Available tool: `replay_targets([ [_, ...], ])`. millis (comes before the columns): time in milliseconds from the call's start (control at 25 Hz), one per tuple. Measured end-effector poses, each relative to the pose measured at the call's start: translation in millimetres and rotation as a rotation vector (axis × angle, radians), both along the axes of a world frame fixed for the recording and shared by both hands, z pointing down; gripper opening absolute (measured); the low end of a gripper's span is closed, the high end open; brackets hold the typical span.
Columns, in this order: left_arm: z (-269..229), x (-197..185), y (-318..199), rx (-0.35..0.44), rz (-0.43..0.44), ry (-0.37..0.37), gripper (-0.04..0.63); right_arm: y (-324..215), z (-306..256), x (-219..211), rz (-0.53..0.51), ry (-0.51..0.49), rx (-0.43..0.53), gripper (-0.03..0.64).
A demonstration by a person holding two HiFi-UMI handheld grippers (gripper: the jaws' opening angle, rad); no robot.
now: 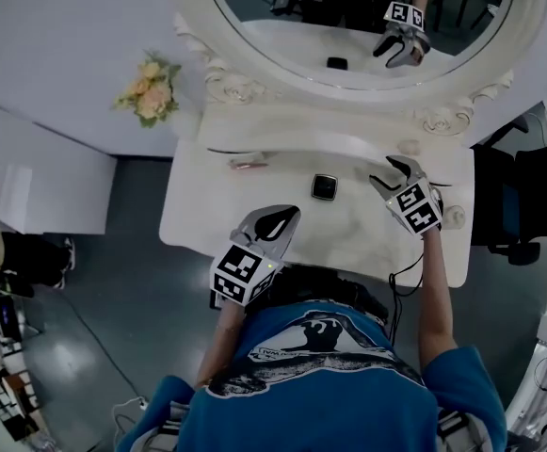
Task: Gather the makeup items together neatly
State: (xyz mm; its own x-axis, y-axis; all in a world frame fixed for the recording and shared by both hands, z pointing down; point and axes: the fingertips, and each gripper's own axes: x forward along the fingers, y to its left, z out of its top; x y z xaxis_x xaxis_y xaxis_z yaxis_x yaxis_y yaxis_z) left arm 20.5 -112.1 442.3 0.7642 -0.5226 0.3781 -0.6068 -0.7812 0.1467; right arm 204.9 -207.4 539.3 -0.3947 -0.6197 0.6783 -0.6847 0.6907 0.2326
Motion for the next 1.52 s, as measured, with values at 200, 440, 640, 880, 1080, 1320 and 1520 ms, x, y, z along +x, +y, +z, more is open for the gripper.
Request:
replay_targets([
  [200, 0.0, 12.4, -3.5, 0.002, 0.029, 0.001, 0.015, -14.7, -10.1, 42.9, 0.077, 0.087, 0.036, 0.217],
  [440, 0.6, 20.2, -5.0, 0.001, 0.032, -0.006, 0.015, -32.1, -13.0, 86.1, 0.173, 0.146, 0.054, 0.143],
  [640, 2.5, 21.6, -4.9, -0.006, 0.019, -0.021, 0.015, -45.3, 1.8, 101.7, 0.203, 0.161, 0.038, 0.136],
  [880, 5.1, 19.1, -3.0, -0.014, -0.012, -0.037, 0.015, -55.1, 8.4, 107.8, 0.326, 0.016, 0.055, 0.082],
  [1080, 7.5, 22.0, 0.6, -0.018, -0.032, -0.044, 0.015, -55.8, 11.2, 111.2, 0.411, -0.084, 0.027, 0.063],
  [1320, 14.0, 29.4, 11.6, -0.036, -0.062, -0.049, 0.015, -53.0, 11.3, 112.1, 0.455, -0.159, 0.059, 0.051],
  [1520, 22.9, 27.0, 26.5, -0.060, -0.091, -0.058, 0.015, -48.8, 11.2, 111.4, 0.447, -0.128, 0.091, 0.043],
])
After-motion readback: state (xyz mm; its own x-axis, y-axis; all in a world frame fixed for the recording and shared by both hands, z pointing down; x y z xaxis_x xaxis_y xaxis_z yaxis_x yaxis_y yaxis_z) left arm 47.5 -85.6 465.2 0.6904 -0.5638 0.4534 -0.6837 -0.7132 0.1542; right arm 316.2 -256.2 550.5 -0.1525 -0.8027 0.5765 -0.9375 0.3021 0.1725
